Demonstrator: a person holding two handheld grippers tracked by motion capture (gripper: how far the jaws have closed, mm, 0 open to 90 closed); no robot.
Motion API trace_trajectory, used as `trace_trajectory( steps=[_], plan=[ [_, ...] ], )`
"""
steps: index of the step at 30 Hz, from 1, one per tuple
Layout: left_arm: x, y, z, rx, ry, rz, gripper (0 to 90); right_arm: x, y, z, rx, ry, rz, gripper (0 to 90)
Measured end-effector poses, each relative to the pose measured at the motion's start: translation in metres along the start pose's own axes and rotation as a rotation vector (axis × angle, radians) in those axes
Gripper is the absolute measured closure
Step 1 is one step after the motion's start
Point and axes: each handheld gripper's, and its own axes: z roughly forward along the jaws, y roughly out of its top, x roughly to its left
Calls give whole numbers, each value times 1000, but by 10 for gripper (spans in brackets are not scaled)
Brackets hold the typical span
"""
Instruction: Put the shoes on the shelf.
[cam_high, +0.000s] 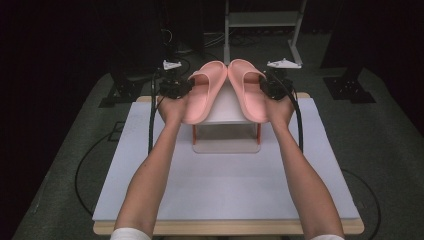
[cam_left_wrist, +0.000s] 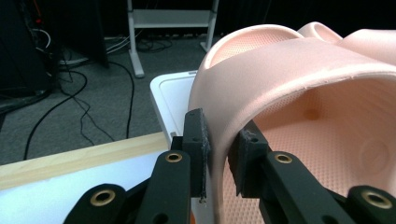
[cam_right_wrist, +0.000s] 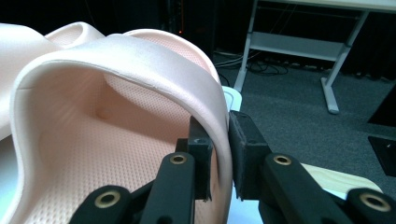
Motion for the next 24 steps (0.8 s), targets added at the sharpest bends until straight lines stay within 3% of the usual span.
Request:
trace_trajectory(
  steps=[8, 12, 18, 24],
  plan=[
    [2, -1, 2, 31, -44, -18, 687, 0, -2, 3, 36, 40, 1, 717],
    [3, -1, 0, 37, -54, -23, 670, 2, -2, 2, 39, 47, -21, 706],
    [5, 1, -2, 62, -93, -47, 640, -2, -1, 0, 48, 86, 11, 682],
    [3, 2, -4, 65, -117, -46, 625, 0, 0, -2, 47, 90, 19, 672]
  ],
)
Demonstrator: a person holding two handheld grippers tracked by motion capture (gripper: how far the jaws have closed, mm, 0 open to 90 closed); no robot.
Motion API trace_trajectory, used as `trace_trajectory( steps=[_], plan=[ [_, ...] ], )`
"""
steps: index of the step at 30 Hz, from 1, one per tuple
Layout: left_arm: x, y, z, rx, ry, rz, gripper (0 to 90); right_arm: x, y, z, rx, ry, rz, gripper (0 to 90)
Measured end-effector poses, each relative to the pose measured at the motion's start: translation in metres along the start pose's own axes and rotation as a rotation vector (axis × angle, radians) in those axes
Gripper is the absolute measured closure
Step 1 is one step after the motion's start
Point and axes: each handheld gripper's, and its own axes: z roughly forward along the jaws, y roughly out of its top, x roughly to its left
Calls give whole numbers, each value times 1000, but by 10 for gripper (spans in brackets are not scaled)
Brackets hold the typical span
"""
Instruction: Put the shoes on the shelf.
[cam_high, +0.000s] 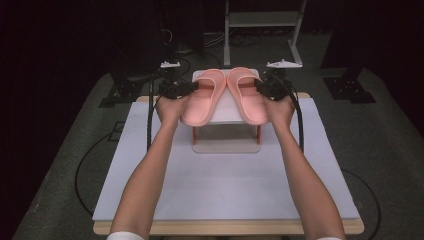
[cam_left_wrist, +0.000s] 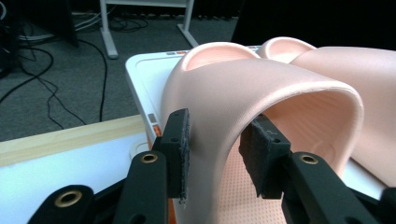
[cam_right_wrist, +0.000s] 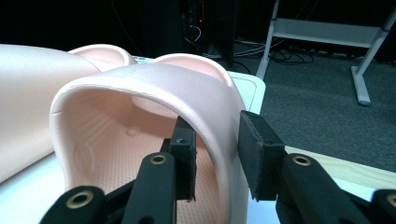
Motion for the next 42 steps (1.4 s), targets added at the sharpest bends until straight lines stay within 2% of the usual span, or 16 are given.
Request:
trace_trajectory(
  steps=[6, 12, 24, 42],
  plan=[
    [-2, -1, 0, 3, -11, 4, 624, 2, 0, -2, 0, 8, 0, 668],
    [-3, -2, 1, -3, -26, -10, 629, 4, 0, -2, 2, 18, 8, 665],
    [-8, -3, 6, -14, -51, -17, 634, 10, 0, 2, -4, 26, -4, 663],
    [-11, -5, 11, -33, -39, 4, 638, 8, -1, 7, -24, 26, 11, 663]
  ],
)
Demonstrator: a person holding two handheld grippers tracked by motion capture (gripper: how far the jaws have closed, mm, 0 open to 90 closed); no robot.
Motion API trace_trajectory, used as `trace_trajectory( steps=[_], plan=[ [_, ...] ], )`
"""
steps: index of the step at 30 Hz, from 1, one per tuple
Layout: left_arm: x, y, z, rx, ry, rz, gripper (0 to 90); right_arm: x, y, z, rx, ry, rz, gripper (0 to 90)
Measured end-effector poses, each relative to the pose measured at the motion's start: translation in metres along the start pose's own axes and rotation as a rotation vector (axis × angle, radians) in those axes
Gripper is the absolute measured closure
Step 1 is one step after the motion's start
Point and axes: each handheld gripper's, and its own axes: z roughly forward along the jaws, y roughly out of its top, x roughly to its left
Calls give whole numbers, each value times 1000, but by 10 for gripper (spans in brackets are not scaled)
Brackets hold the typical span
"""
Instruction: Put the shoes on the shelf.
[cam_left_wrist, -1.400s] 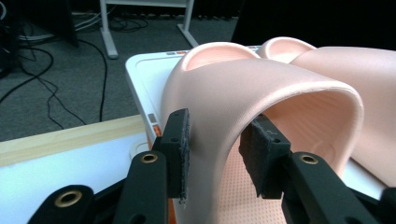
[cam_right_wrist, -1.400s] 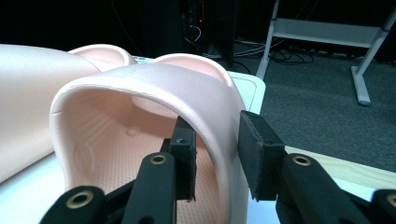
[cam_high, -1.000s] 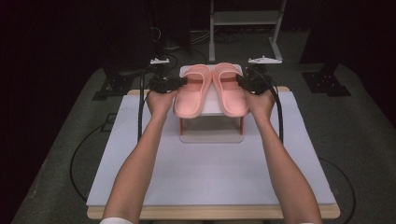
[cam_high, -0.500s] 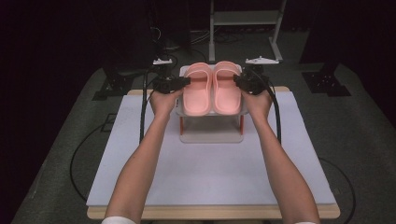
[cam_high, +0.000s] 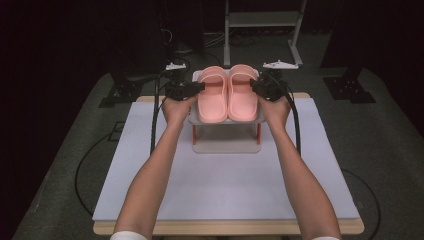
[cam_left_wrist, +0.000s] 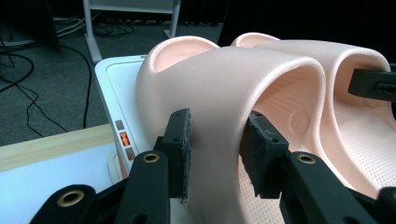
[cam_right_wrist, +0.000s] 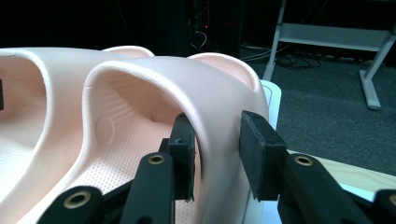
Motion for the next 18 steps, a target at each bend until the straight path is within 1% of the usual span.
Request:
trace_trajectory(
  steps=[2, 7, 8, 16, 18],
  plan=[
    [-1, 0, 0, -2, 4, 7, 639, 0, 0, 0, -2, -2, -4, 663],
    [1, 0, 2, -9, 0, 7, 637, -1, 0, 2, -8, -6, -1, 662],
    [1, 0, 3, -13, 1, 2, 638, -1, 0, 2, -9, -6, -2, 662],
    [3, -1, 4, -20, -4, 5, 639, -2, -1, 3, -14, -5, 1, 656],
    [3, 0, 5, -25, -6, 0, 637, -3, 0, 3, -15, 0, 5, 654]
  ],
)
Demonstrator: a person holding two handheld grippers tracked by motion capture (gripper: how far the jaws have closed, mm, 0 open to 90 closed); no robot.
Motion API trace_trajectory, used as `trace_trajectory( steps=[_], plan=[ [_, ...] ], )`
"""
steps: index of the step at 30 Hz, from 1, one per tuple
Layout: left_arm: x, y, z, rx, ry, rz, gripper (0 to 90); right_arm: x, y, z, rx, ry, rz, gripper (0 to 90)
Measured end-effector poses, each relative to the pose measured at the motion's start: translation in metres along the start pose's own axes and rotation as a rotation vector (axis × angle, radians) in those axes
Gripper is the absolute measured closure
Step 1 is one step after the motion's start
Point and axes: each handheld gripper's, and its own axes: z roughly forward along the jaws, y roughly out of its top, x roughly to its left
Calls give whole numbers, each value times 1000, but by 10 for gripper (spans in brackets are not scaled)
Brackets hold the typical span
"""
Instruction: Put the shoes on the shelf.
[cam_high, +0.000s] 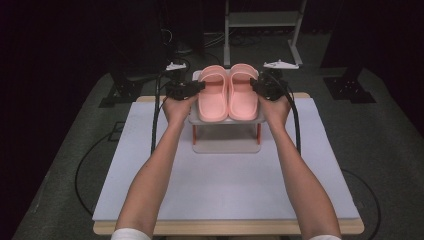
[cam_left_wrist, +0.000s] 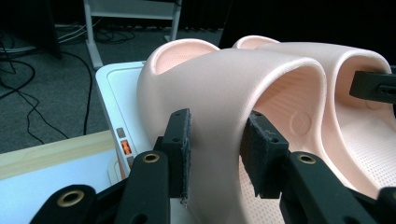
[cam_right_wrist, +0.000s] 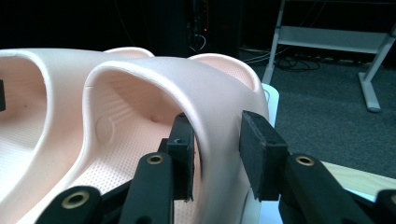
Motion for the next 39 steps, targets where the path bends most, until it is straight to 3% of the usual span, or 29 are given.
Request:
trace_trajectory(
  steps=[20, 26, 39],
  plan=[
    [-6, 0, -10, -26, 15, 43, 531, -8, -2, -12, -24, 44, 19, 559],
    [-2, -7, -14, -31, 5, 25, 502, -9, -5, -20, -38, 66, 24, 554],
    [-4, -11, -21, -45, 7, 30, 436, -14, -7, -34, -44, 86, 17, 480]
  ],
)
